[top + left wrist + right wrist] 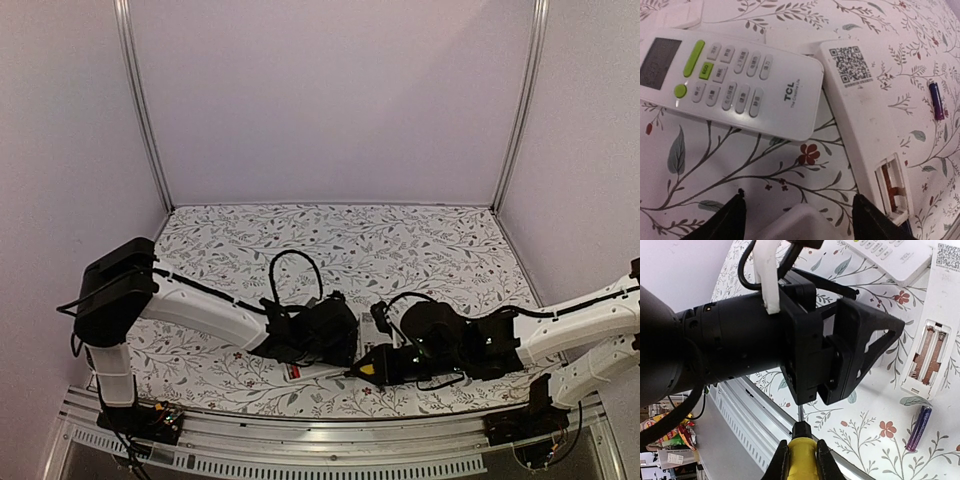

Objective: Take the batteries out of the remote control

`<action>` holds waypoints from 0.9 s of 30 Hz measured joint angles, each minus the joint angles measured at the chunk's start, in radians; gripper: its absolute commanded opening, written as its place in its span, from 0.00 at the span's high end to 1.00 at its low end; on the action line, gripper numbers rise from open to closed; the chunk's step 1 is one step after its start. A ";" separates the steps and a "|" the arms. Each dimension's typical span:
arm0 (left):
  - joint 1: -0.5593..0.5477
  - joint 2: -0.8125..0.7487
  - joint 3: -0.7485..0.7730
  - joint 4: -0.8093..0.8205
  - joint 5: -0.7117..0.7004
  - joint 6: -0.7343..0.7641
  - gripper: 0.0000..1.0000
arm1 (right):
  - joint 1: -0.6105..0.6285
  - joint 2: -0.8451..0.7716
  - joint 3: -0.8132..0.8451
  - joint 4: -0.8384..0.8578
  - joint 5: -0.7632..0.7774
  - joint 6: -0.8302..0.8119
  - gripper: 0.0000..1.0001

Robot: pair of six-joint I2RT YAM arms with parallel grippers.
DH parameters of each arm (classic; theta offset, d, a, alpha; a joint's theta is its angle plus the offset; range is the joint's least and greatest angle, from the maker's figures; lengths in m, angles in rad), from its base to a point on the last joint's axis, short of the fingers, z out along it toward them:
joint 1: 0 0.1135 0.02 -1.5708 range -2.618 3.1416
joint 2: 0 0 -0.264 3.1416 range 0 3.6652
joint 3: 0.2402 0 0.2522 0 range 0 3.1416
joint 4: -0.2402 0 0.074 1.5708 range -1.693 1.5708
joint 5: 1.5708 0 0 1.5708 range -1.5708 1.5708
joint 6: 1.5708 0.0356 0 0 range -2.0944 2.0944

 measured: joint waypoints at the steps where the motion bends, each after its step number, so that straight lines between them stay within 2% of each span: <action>1: -0.001 -0.002 -0.001 0.003 0.009 0.005 0.16 | 0.002 -0.014 -0.005 0.001 0.005 0.000 1.00; 7: -0.004 -0.046 -0.022 -0.019 0.049 0.027 0.02 | 0.011 -0.046 -0.010 0.001 0.034 -0.016 1.00; 14: 0.008 -0.234 -0.153 -0.052 0.056 -0.005 0.01 | 0.040 -0.032 0.064 -0.006 0.047 -0.035 1.00; 17: 0.035 -0.331 -0.237 -0.048 0.084 -0.038 0.09 | 0.050 0.004 0.112 -0.024 0.054 -0.035 1.00; 20: 0.068 -0.425 -0.339 -0.036 0.137 -0.076 0.26 | 0.047 0.065 0.153 -0.081 0.077 -0.035 1.00; 27: 0.115 -0.581 -0.553 0.052 0.241 -0.180 0.42 | 0.047 0.202 0.277 -0.198 0.093 -0.035 1.00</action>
